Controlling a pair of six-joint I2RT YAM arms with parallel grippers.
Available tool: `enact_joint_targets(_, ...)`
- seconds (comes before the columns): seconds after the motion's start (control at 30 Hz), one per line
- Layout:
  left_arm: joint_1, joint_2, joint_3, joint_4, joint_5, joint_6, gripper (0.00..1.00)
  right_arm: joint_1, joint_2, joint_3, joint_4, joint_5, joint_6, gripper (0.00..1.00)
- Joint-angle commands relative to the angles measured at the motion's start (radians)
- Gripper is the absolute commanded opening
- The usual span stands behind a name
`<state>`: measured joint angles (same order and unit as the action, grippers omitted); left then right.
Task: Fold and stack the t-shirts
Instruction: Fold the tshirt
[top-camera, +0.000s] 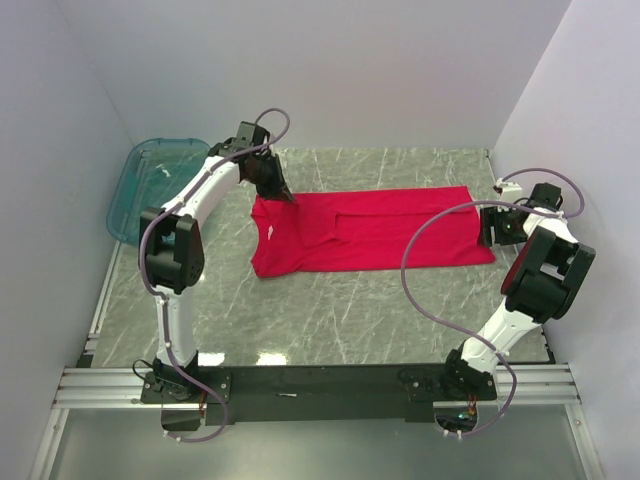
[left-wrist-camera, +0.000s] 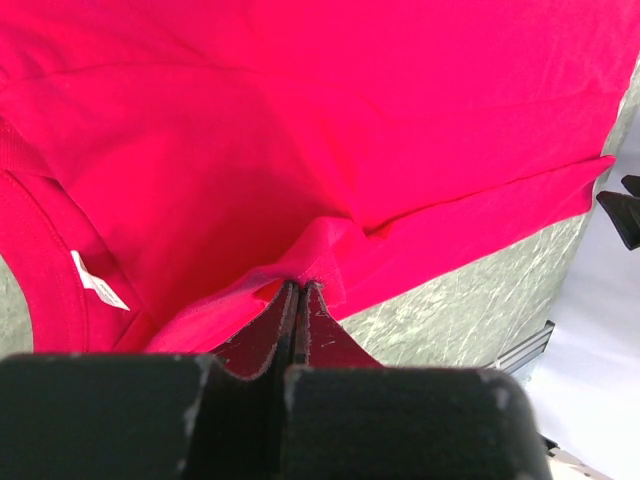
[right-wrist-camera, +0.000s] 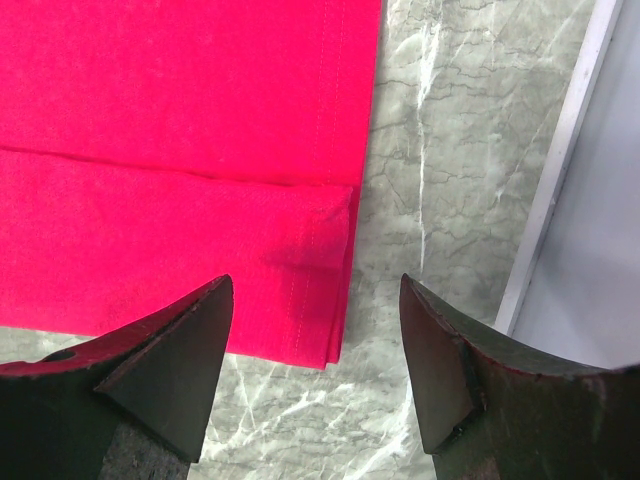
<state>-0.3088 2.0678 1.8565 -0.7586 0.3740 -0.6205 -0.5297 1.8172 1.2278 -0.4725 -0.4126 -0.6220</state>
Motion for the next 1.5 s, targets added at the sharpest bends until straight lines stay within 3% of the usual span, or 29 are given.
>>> enact_joint_targets(0.0, 0.004, 0.006, 0.064, -0.010, 0.023, 0.031, 0.01, 0.007, -0.035, 0.015, 0.006, -0.017, -0.002, 0.74)
enact_joint_targets(1.1, 0.004, 0.121, 0.248, -0.065, 0.017, 0.044, 0.02, 0.007, -0.029, 0.018, -0.002, -0.018, -0.001, 0.74)
enact_joint_targets(1.17, 0.008, 0.141, 0.276, -0.070, -0.003, 0.030, 0.14, 0.007, -0.035, 0.012, -0.005, -0.017, -0.004, 0.74)
enact_joint_targets(1.3, 0.019, 0.173, 0.328, -0.028, 0.026, 0.004, 0.48, 0.036, -0.065, -0.022, -0.011, -0.012, -0.022, 0.74)
enact_joint_targets(1.37, 0.023, 0.170, 0.333, 0.011, 0.043, -0.001, 0.58, 0.051, -0.096, -0.046, -0.021, -0.006, -0.038, 0.74)
enact_joint_targets(1.47, 0.036, 0.121, 0.340, 0.051, -0.015, 0.011, 0.60, 0.092, -0.160, -0.079, -0.058, -0.055, -0.099, 0.75)
